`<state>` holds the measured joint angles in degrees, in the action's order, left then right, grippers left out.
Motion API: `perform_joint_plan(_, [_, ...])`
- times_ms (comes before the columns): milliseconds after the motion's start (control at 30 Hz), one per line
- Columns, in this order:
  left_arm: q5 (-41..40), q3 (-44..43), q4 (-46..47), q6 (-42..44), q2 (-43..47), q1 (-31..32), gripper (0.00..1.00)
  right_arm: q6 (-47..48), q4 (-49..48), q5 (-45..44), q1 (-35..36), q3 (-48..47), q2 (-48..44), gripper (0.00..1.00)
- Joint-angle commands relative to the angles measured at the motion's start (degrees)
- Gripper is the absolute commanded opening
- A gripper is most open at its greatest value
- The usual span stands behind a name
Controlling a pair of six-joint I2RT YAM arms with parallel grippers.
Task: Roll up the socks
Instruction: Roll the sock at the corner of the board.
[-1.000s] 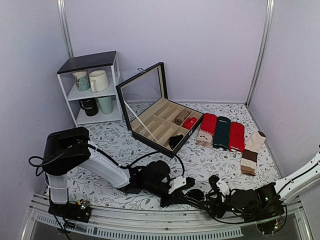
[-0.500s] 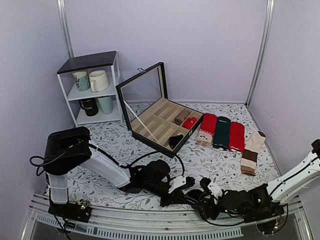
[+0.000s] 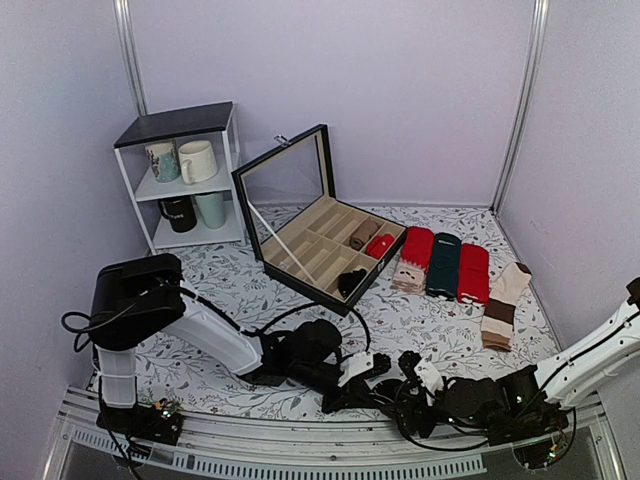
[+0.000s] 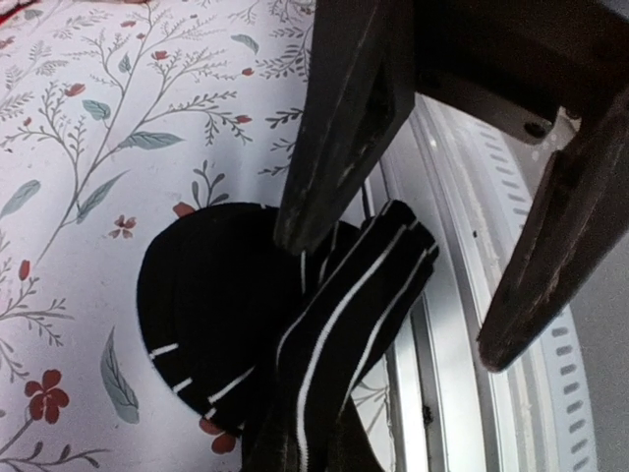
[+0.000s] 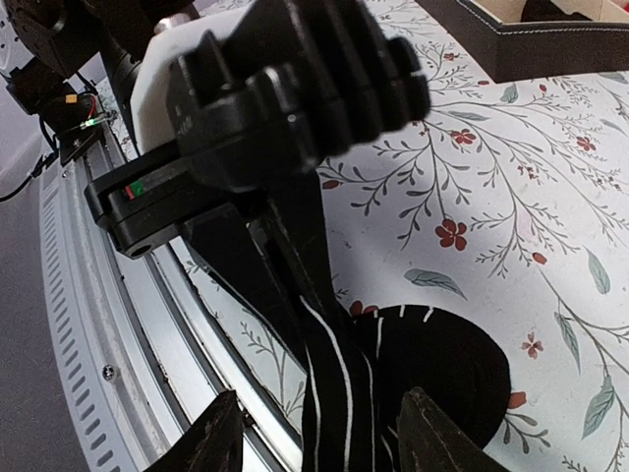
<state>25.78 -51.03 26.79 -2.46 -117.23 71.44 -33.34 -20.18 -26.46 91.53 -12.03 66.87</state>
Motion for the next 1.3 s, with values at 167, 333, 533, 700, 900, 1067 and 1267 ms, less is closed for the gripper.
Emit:
perform_joint_plan(167, [-3.6, 3.8, -22.4, -0.8, -8.9, 0.4, 0.0, -3.6, -0.5, 2.0, 0.6, 0.0, 4.1, 0.43])
perform_joint_plan(333, [-3.7, 3.8, -22.4, -0.8, -9.0, 0.4, 0.0, -6.1, -1.2, 3.3, 0.8, 1.4, 3.9, 0.34])
perform_joint_plan(533, [-3.6, 4.1, -21.7, -1.0, -9.3, 0.3, 0.0, -7.9, -1.0, 4.0, 0.8, 2.5, 4.0, 0.29])
perform_joint_plan(700, [-4.0, 4.1, -20.8, -0.8, -9.0, 0.1, 0.0, -9.0, -1.2, 4.0, 0.8, 3.1, 3.8, 0.17])
perform_joint_plan(900, [-6.8, 6.2, -14.4, 0.4, -2.8, 0.3, 0.12, -15.8, -3.5, 3.1, 0.8, 8.9, 2.4, 0.14])
perform_joint_plan(1067, [-9.2, 5.7, -10.9, 4.1, 2.0, 0.4, 0.28, -22.2, -3.5, 3.0, 0.8, 12.1, -0.2, 0.14])
perform_joint_plan(1267, [-10.9, 4.6, -8.7, 8.8, 3.5, 0.8, 0.35, -23.8, -2.6, 4.5, 0.7, 11.4, -0.7, 0.14])
